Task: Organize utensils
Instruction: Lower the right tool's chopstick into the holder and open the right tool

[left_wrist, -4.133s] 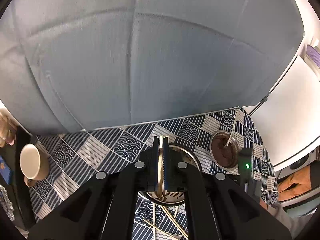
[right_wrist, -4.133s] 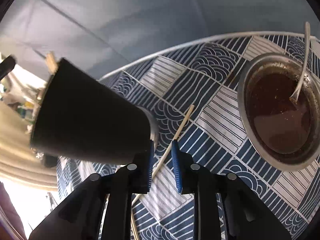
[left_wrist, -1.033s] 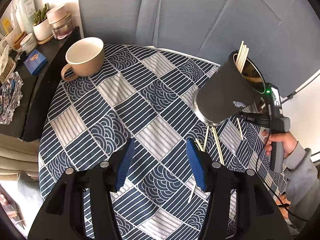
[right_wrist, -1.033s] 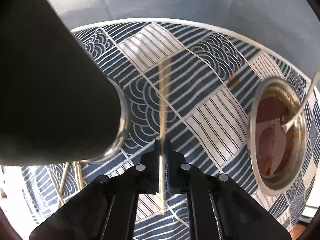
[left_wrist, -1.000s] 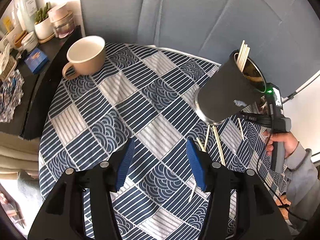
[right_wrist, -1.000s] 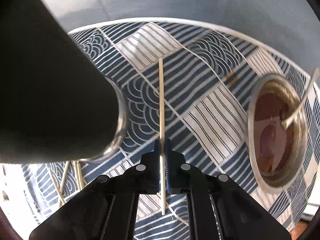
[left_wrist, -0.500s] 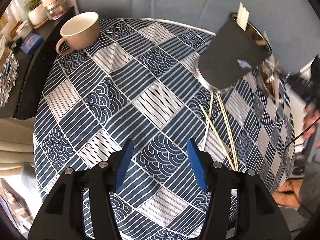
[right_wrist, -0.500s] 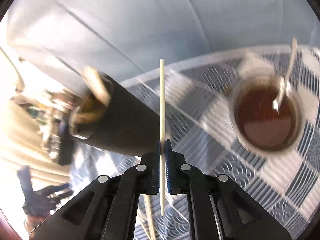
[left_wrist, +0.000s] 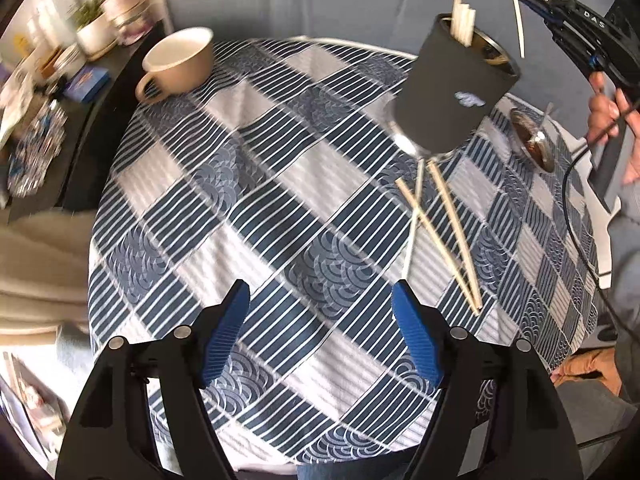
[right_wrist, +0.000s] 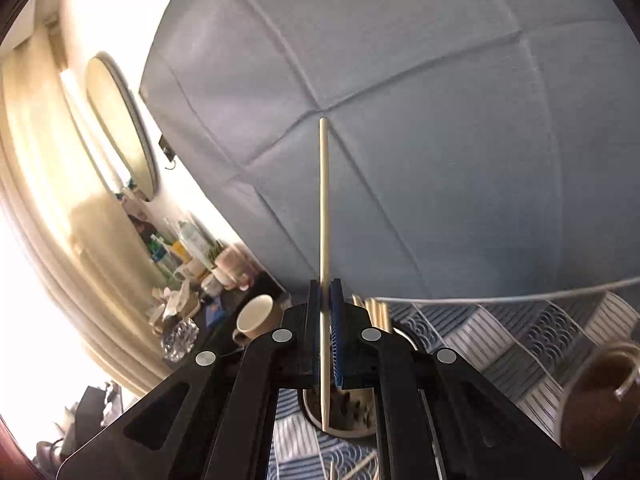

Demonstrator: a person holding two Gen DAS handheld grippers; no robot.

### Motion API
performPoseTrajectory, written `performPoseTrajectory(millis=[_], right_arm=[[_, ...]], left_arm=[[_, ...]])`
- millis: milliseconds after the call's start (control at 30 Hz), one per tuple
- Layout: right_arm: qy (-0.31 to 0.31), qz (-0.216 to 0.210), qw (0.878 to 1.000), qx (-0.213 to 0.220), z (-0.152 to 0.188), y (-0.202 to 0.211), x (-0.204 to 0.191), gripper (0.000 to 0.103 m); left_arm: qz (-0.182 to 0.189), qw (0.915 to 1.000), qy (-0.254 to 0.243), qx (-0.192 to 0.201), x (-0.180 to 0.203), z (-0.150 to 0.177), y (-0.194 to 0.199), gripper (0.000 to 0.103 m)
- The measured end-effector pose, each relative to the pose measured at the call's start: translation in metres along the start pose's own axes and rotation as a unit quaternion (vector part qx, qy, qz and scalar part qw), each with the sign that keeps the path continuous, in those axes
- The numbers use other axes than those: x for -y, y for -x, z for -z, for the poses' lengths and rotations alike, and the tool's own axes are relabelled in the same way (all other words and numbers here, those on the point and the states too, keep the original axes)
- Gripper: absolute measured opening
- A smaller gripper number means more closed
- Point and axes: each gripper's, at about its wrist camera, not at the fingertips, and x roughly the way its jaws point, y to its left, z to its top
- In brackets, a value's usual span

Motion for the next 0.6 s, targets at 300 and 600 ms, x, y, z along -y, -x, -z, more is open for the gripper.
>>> performPoseTrajectory(millis=[300,600], right_arm=[[0.006,0.038,0.999,-0.018,0.036,-0.009,0.014,0.008],[0.036,0.096,0.995,-0.008,0.048,0.044,0.017,0.043]], left_arm=[[-0.013,0.9992,0.037,-0.009,-0.015,0.013,-0.006,0.083],[-0.007,0.9999,-0.012,-0.004,0.011,-0.015,-0.025,0.096]])
